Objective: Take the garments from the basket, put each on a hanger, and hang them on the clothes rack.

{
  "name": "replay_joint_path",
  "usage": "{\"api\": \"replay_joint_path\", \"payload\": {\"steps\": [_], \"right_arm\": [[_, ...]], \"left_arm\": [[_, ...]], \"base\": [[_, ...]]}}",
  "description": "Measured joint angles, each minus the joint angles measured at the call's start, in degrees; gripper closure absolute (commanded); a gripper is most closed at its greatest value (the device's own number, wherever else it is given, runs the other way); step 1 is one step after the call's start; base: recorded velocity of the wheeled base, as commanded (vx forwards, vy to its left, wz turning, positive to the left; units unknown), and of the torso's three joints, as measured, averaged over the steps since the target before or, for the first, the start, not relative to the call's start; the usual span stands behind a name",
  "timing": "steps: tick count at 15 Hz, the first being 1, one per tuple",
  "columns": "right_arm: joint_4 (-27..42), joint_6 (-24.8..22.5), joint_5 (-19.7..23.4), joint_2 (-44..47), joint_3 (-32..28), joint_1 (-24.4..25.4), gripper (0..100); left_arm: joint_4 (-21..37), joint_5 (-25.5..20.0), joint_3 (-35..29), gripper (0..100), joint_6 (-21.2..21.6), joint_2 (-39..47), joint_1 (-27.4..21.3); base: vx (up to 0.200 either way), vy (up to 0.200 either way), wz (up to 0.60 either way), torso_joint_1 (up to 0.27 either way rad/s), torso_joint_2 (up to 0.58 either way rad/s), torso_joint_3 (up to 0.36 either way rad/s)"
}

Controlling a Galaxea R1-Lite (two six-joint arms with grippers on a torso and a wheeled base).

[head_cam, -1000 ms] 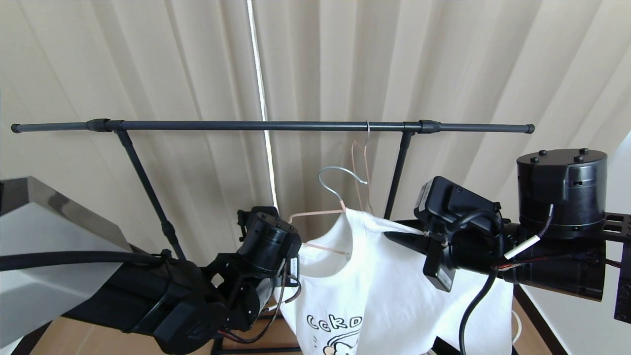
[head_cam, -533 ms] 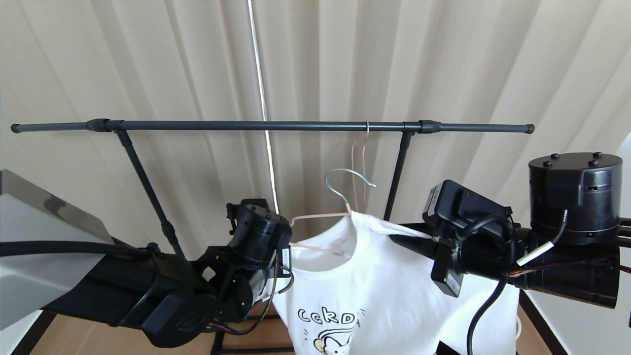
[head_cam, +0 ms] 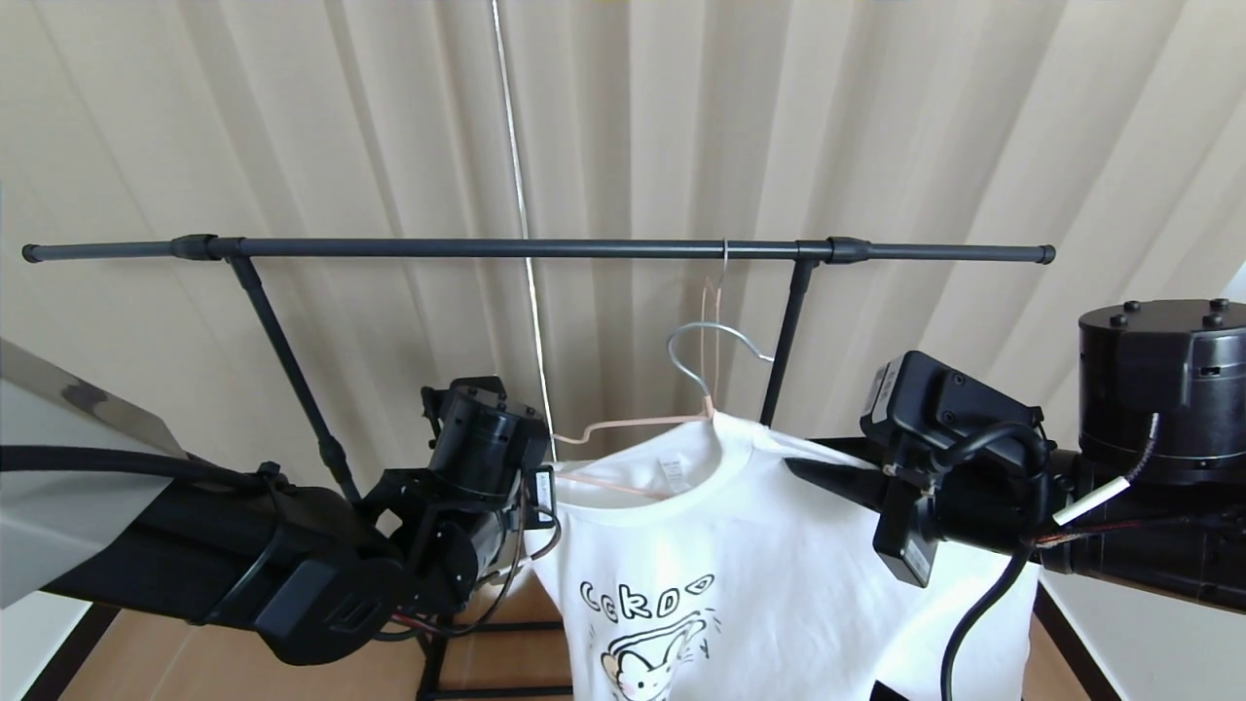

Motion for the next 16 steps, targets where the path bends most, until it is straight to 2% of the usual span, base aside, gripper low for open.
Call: {"api": "replay_joint_path", "payload": {"steps": [16], "right_arm": [[0.0,-0.6,0.0,-0.2,0.4,-2.1,100]], "left_arm": [[0.0,-0.3,-0.5,100,1.5,-4.1,3.2]], "base": [[0.0,0.0,0.0,0.0,0.0,0.0]]}}
